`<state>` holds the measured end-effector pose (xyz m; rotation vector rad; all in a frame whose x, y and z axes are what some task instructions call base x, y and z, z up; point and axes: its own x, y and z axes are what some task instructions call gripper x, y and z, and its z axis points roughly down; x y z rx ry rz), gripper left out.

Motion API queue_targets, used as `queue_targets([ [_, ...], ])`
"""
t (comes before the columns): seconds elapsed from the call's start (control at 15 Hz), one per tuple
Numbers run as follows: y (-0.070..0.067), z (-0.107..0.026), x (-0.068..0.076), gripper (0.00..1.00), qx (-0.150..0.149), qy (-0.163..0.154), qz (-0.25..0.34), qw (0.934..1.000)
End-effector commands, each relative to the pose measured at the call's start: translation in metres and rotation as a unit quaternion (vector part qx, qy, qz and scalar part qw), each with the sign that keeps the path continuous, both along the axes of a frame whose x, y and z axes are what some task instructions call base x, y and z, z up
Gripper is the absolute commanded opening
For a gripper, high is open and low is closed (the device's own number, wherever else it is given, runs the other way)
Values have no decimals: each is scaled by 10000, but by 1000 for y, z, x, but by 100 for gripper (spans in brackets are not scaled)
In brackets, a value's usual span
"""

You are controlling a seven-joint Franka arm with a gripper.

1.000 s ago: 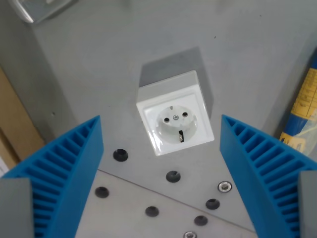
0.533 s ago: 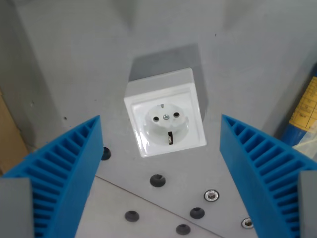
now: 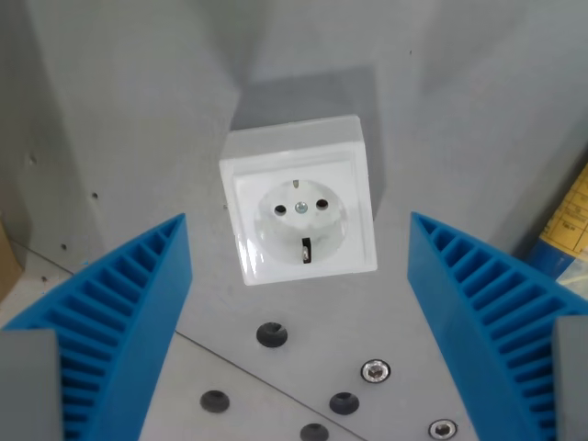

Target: Move above the white socket

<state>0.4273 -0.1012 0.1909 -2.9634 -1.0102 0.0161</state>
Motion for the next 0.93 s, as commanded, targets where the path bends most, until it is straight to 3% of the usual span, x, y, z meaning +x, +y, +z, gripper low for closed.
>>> queue_targets([
  [0.07, -6, -10, -7, 100, 362, -637, 603, 9955],
  [0.93, -12, -21, -15, 100, 436, -678, 553, 9952],
])
